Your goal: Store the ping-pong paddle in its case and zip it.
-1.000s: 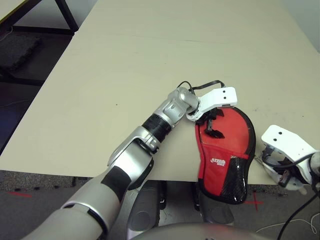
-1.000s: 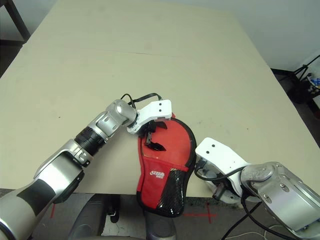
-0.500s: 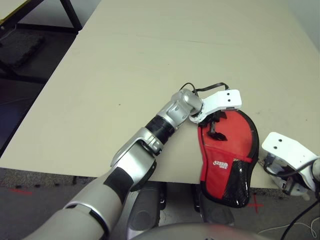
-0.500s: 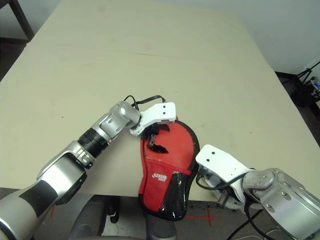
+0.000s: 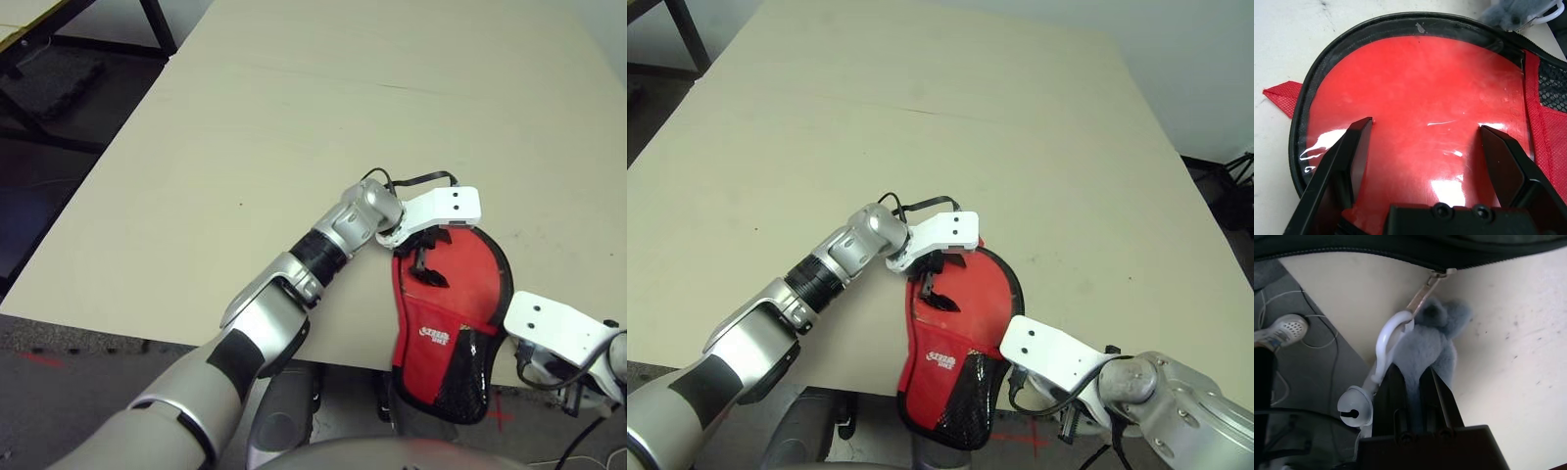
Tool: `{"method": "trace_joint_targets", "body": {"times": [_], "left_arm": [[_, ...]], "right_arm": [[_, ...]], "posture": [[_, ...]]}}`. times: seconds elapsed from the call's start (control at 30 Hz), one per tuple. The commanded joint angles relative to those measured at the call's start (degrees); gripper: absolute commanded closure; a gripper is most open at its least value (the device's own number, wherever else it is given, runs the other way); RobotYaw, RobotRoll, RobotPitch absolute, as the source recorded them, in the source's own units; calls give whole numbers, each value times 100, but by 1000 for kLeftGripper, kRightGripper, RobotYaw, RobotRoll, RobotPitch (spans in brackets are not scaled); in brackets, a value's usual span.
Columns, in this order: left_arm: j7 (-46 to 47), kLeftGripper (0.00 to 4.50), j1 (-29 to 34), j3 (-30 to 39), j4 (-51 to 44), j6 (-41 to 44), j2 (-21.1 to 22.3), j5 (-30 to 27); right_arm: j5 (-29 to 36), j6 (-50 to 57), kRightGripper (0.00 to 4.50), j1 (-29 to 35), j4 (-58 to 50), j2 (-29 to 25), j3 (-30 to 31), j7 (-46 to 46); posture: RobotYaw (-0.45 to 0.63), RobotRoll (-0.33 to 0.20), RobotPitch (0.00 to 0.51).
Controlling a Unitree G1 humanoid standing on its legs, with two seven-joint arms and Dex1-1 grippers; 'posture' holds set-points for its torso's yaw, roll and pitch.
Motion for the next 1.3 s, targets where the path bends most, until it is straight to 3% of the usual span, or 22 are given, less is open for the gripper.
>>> {"method": "trace_joint_targets", "body": {"times": [0.03, 0.3, 0.37, 0.57, 0.67, 0.73, 0.8, 0.93, 1.13, 1.2, 1.3], "left_arm": [[115, 0, 294, -413, 715, 262, 197, 418], [141, 0, 248, -406, 808, 209, 176, 408], [153, 0, 234, -395, 842, 190, 160, 402], [174, 0, 205, -381, 917, 132, 136, 388], [184, 0, 198, -378, 939, 119, 118, 377], [189, 0, 196, -374, 943, 116, 110, 370], [194, 0, 189, -370, 960, 105, 108, 367], [211, 0, 178, -362, 992, 89, 110, 365], [195, 0, 167, -355, 1038, 40, 120, 385], [197, 0, 162, -353, 1053, 25, 115, 389], [221, 0, 158, -340, 1080, 3, 92, 390]], "right_arm": [[316, -5, 4466, 603, -86, 62, 832, 276], [263, -173, 4466, 713, -135, 340, 773, 296], [251, -114, 4466, 539, -144, 626, 673, 180], [614, 950, 4467, -566, -60, 2057, 478, 99], [565, 1446, 4467, -1218, 71, 2373, 503, -1], [645, 1442, 4467, -1543, 379, 2160, -70, 306], [711, 1302, 3743, -1652, 764, 1828, -563, 549], [642, 980, 2433, -1587, 1303, 1772, -1100, 510], [844, 1214, 555, -2298, 1682, 1753, -1509, 486], [804, 1204, 498, -2613, 1905, 1845, -1584, 375], [704, 1152, 1178, -3060, 2263, 1954, -1620, 163]], "posture": [[-199, 0, 263], [-205, 0, 259], [-210, 0, 258], [-214, 0, 257], [-214, 0, 257], [-213, 0, 258], [-211, 0, 257], [-211, 0, 256], [-216, 0, 255], [-218, 0, 255], [-219, 0, 255]]}}
